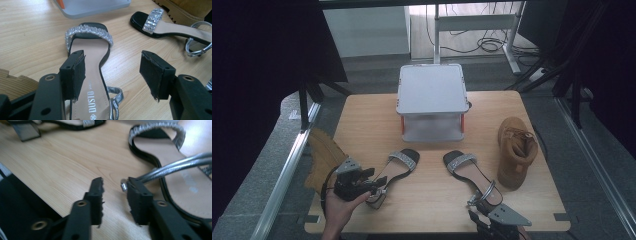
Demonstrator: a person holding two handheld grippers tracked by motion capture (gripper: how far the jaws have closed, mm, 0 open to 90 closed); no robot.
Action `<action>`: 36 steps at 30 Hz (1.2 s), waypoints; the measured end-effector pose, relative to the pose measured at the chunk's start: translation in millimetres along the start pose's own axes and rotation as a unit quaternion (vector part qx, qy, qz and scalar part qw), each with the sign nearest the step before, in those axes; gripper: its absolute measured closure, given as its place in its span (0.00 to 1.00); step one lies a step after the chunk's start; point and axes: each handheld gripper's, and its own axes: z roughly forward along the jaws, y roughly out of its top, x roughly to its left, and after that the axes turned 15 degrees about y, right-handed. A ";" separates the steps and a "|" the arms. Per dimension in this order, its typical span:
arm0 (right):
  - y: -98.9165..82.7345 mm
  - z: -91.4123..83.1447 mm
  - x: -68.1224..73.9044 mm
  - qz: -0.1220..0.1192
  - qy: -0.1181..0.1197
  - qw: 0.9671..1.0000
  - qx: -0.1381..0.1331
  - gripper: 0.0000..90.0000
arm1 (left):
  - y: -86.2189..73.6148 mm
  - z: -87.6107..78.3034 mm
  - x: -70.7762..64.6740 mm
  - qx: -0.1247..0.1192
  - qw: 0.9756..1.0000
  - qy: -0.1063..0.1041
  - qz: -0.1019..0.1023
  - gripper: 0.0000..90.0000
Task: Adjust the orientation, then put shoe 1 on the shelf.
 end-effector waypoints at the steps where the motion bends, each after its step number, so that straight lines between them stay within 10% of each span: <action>1: 1.5 -2.1 1.0 0.000 0.002 1.000 -0.006 0.65 | 0.0 0.0 0.1 0.000 1.000 0.001 0.000 0.41; 8: 17.7 -11.8 -6.1 -0.008 -0.012 0.999 -0.048 0.52 | 0.7 -2.3 -0.8 -0.002 1.000 0.003 -0.002 0.41; 21: 73.1 11.2 -50.0 -0.026 0.010 1.000 0.009 0.44 | 4.0 15.6 -8.0 0.033 0.998 0.043 0.020 0.41; 36: 67.6 8.3 -61.5 -0.022 0.005 1.000 0.011 0.44 | 7.6 65.6 -11.4 0.139 0.984 0.087 0.063 0.38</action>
